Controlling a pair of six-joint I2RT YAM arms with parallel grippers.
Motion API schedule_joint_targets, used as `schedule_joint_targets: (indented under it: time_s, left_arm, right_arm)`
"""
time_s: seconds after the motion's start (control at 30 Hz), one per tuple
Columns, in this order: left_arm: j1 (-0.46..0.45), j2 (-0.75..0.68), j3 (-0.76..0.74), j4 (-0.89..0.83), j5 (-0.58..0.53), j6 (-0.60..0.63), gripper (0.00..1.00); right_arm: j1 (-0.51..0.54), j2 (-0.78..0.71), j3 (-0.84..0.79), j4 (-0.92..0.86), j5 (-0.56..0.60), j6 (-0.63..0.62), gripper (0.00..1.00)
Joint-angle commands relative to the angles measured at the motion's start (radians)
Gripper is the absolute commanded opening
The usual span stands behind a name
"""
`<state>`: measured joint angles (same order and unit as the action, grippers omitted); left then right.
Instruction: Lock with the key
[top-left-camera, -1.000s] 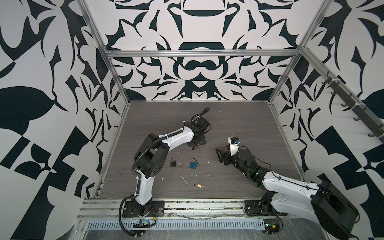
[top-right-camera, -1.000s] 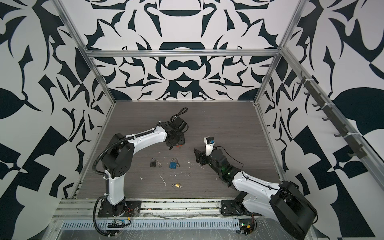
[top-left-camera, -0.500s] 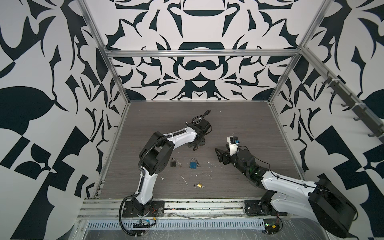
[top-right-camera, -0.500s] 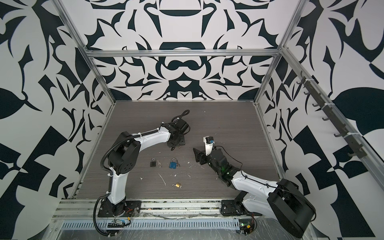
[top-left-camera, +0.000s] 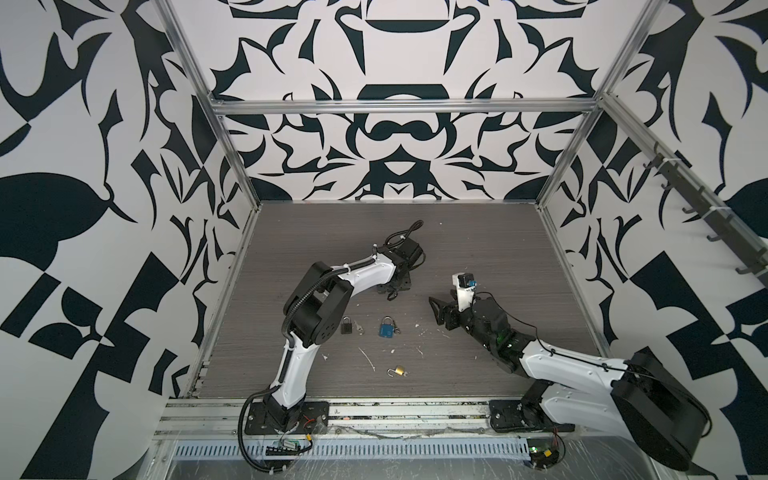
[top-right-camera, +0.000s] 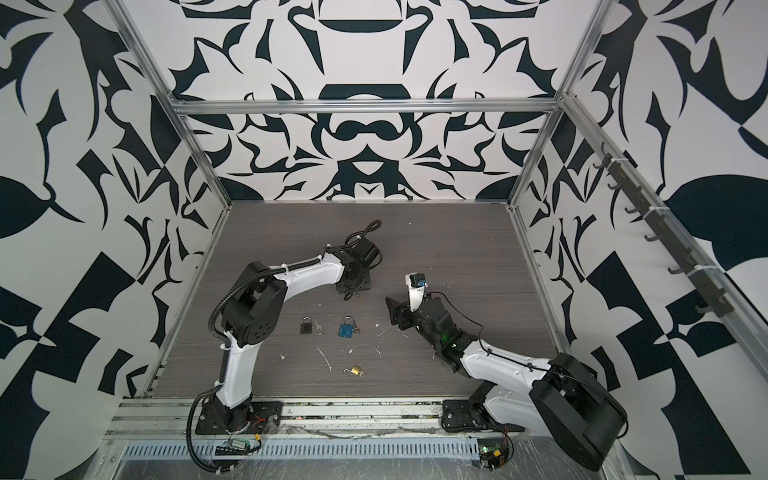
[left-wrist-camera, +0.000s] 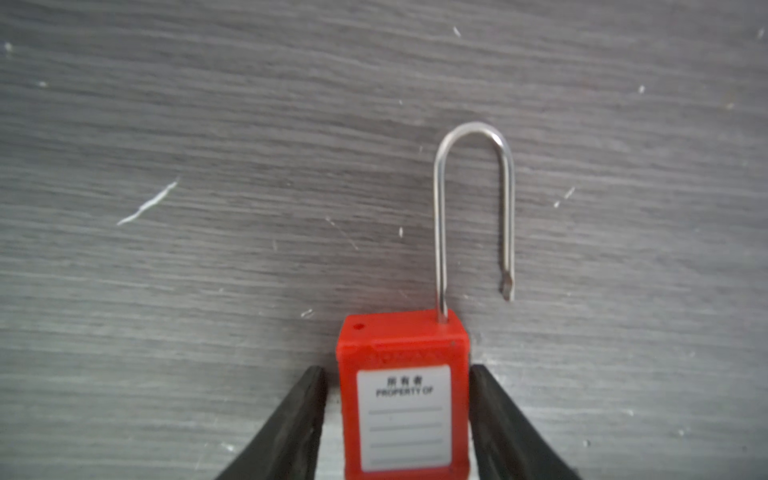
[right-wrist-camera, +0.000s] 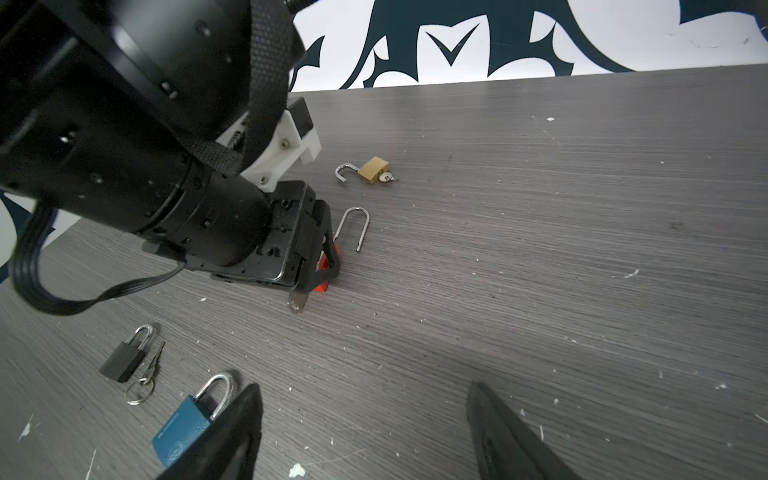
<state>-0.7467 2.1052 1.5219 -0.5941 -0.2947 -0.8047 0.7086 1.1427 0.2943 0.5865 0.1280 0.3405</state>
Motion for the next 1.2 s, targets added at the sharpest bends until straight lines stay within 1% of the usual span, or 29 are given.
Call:
schedule_joint_targets:
  time_s: [0.0, 0.13, 0.2, 0.27, 0.3, 0.37, 0.43, 0.47, 0.5, 0.53, 0.67, 0.73, 0.77, 0.87, 0.97, 1.1, 1.17]
  left_arm:
    - [-0.005, 0.045, 0.015, -0.030, -0.009, 0.005, 0.48]
    - [-0.006, 0.037, 0.012, -0.029, -0.010, 0.025, 0.38]
    - [-0.005, 0.022, 0.007, -0.028, -0.017, 0.042, 0.32]
    - [-0.005, -0.013, -0.007, -0.018, -0.018, 0.073, 0.23]
    - [-0.005, -0.034, -0.019, -0.007, -0.016, 0.096, 0.21]
    - [-0.003, -0.102, -0.060, 0.044, 0.004, 0.173, 0.13]
    - [-0.002, -0.183, -0.118, 0.121, 0.025, 0.258, 0.09]
    - [-0.001, -0.230, -0.156, 0.170, 0.038, 0.314, 0.08]
    - [0.001, -0.273, -0.191, 0.210, 0.040, 0.358, 0.07]
    - [0.004, -0.325, -0.239, 0.275, 0.062, 0.414, 0.06]
    - [0.050, -0.485, -0.442, 0.553, 0.311, 0.727, 0.06]
    - [0.078, -0.538, -0.509, 0.625, 0.434, 0.851, 0.04]
    - [0.088, -0.562, -0.534, 0.641, 0.485, 0.914, 0.04]
    - [0.095, -0.615, -0.579, 0.643, 0.579, 1.100, 0.04]
    - [0.095, -0.648, -0.603, 0.617, 0.629, 1.259, 0.04]
    - [0.095, -0.673, -0.602, 0.556, 0.663, 1.399, 0.04]
    - [0.094, -0.680, -0.598, 0.529, 0.669, 1.451, 0.04]
  right_arm:
    - [0.005, -0.013, 0.047, 0.002, 0.018, 0.013, 0.79]
    - [0.005, -0.018, 0.064, -0.027, 0.025, 0.026, 0.79]
    - [0.004, -0.017, 0.088, -0.062, 0.028, 0.038, 0.79]
    - [0.004, -0.019, 0.134, -0.142, 0.051, 0.067, 0.79]
    - [0.005, -0.017, 0.163, -0.193, 0.074, 0.089, 0.78]
    - [0.001, -0.009, 0.243, -0.337, 0.135, 0.154, 0.77]
    - [-0.015, 0.006, 0.319, -0.451, 0.136, 0.202, 0.77]
    - [-0.032, 0.013, 0.350, -0.498, 0.115, 0.233, 0.77]
    - [-0.050, 0.015, 0.368, -0.520, 0.085, 0.263, 0.77]
    - [-0.078, 0.015, 0.382, -0.538, 0.015, 0.300, 0.76]
    - [-0.192, 0.006, 0.445, -0.634, -0.266, 0.436, 0.72]
    - [-0.225, 0.004, 0.484, -0.700, -0.373, 0.457, 0.70]
    - [-0.238, 0.006, 0.505, -0.735, -0.425, 0.456, 0.69]
    - [-0.256, 0.014, 0.571, -0.831, -0.561, 0.439, 0.67]
    - [-0.256, 0.018, 0.610, -0.882, -0.671, 0.431, 0.62]
    - [-0.256, 0.015, 0.592, -0.869, -0.768, 0.475, 0.58]
    - [-0.256, 0.018, 0.573, -0.853, -0.792, 0.500, 0.52]
